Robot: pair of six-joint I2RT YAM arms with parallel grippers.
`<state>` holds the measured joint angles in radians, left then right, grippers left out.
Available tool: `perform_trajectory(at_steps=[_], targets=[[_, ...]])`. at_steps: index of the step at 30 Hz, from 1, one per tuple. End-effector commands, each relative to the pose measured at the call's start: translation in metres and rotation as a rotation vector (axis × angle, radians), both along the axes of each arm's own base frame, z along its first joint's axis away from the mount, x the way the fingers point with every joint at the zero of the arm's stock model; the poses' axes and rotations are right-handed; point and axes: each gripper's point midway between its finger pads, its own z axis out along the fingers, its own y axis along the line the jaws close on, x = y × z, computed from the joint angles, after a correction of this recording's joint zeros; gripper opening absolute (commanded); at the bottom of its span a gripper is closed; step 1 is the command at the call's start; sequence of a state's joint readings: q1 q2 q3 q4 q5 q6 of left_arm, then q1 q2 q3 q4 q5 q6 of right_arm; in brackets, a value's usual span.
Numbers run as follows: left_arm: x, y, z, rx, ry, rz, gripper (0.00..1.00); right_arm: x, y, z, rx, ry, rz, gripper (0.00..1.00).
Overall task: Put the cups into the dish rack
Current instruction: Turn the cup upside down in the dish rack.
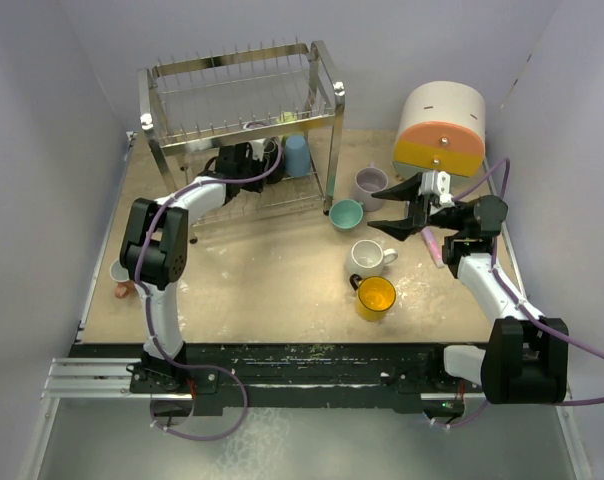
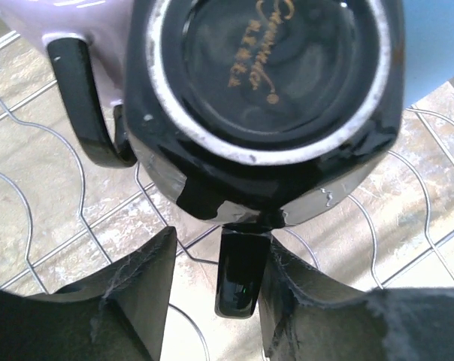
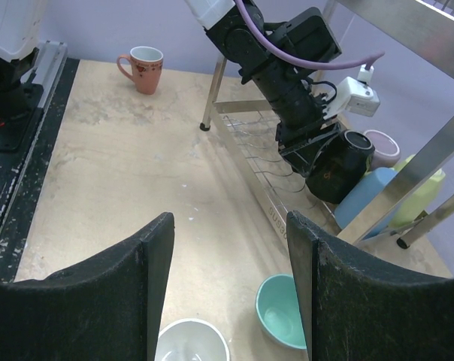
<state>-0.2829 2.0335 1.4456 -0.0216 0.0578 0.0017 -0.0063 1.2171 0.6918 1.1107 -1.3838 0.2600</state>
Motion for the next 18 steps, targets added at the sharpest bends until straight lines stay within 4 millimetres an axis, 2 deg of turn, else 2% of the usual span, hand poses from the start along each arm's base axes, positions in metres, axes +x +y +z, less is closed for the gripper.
perform_trajectory(at_steps=[1,6,12,18], targets=[[0.032,0.014,0.089,-0.048,-0.242,0.108,0.5,-0.003,0.001,0.022,-0.011,-0.096,0.016,0.63],[0.02,0.011,0.095,-0.121,-0.231,0.129,0.55,-0.004,0.001,0.022,-0.012,-0.098,0.019,0.63],[0.007,0.009,0.089,-0.165,-0.204,0.13,0.54,-0.005,0.001,0.024,-0.013,-0.103,0.02,0.63],[0.003,0.019,0.081,-0.154,-0.192,0.182,0.37,-0.006,0.001,0.024,-0.014,-0.105,0.021,0.64]])
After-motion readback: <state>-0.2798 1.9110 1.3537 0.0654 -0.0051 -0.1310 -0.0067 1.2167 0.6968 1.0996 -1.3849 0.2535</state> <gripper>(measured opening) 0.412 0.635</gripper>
